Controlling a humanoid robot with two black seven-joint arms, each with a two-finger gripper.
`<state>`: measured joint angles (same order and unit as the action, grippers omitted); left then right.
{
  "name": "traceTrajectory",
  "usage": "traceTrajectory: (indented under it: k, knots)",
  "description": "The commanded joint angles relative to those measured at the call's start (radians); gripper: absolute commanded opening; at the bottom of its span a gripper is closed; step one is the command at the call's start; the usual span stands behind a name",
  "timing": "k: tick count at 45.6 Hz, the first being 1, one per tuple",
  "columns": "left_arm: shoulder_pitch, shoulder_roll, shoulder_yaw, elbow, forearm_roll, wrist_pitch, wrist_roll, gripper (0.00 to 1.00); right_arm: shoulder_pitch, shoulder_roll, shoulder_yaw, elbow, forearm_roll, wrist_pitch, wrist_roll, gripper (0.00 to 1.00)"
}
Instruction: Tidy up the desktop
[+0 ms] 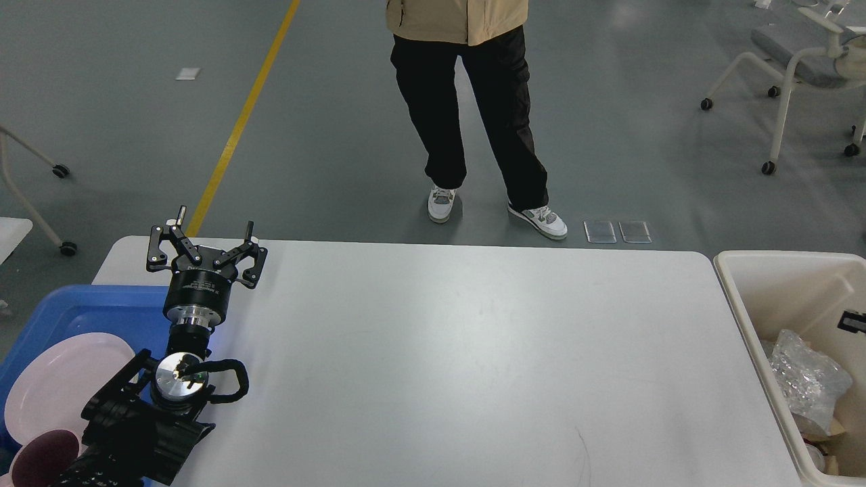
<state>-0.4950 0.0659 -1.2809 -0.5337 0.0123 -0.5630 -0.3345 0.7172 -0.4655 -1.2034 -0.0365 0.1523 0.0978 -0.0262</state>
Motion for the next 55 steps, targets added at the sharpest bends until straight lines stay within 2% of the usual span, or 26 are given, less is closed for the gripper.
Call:
traceTrajectory:
  k: [1, 7, 13, 21, 25, 28, 33, 37, 39, 46, 55]
  knots:
    - [0.001, 0.000, 0.000, 0.000, 0.000, 0.000, 0.000, 1.00, 0.106, 0.037, 0.148, -0.002, 0.039, -0.001, 0.000, 1.00]
    - [0.000, 0.000, 0.000, 0.000, 0.000, 0.000, 0.000, 1.00, 0.185, 0.062, 0.453, 0.001, 0.078, 0.002, 0.011, 1.00]
    - [0.000, 0.000, 0.000, 0.000, 0.000, 0.000, 0.000, 1.00, 0.232, 0.126, 0.833, 0.004, 0.105, 0.019, 0.022, 1.00]
    - [0.000, 0.000, 0.000, 0.000, 0.000, 0.000, 0.002, 1.00, 0.239, 0.153, 1.310, 0.059, 0.118, 0.082, 0.113, 1.00]
    - [0.000, 0.000, 0.000, 0.000, 0.000, 0.000, 0.002, 1.00, 0.226, 0.145, 1.450, 0.148, 0.118, 0.109, 0.199, 1.00]
    - [0.001, 0.000, 0.000, -0.002, 0.000, 0.000, 0.002, 1.00, 0.206, 0.116, 1.495, 0.246, 0.118, 0.132, 0.299, 1.00]
    - [0.001, 0.000, 0.000, -0.002, 0.000, 0.000, 0.002, 1.00, 0.159, 0.050, 1.504, 0.458, 0.115, 0.143, 0.431, 1.00]
    - [0.001, 0.000, 0.000, -0.002, 0.000, 0.000, 0.002, 1.00, 0.110, 0.050, 1.510, 0.578, 0.109, 0.138, 0.535, 1.00]
    - [0.001, 0.000, 0.000, -0.002, 0.000, 0.000, 0.002, 1.00, 0.096, 0.061, 1.515, 0.596, 0.107, 0.122, 0.551, 1.00]
    - [0.000, 0.000, 0.000, -0.002, 0.000, 0.000, 0.002, 1.00, 0.015, 0.169, 1.575, 0.592, 0.107, 0.068, 0.560, 1.00]
    - [0.001, 0.000, 0.000, -0.002, 0.000, 0.000, 0.002, 1.00, -0.010, 0.197, 1.590, 0.592, 0.107, 0.062, 0.560, 1.00]
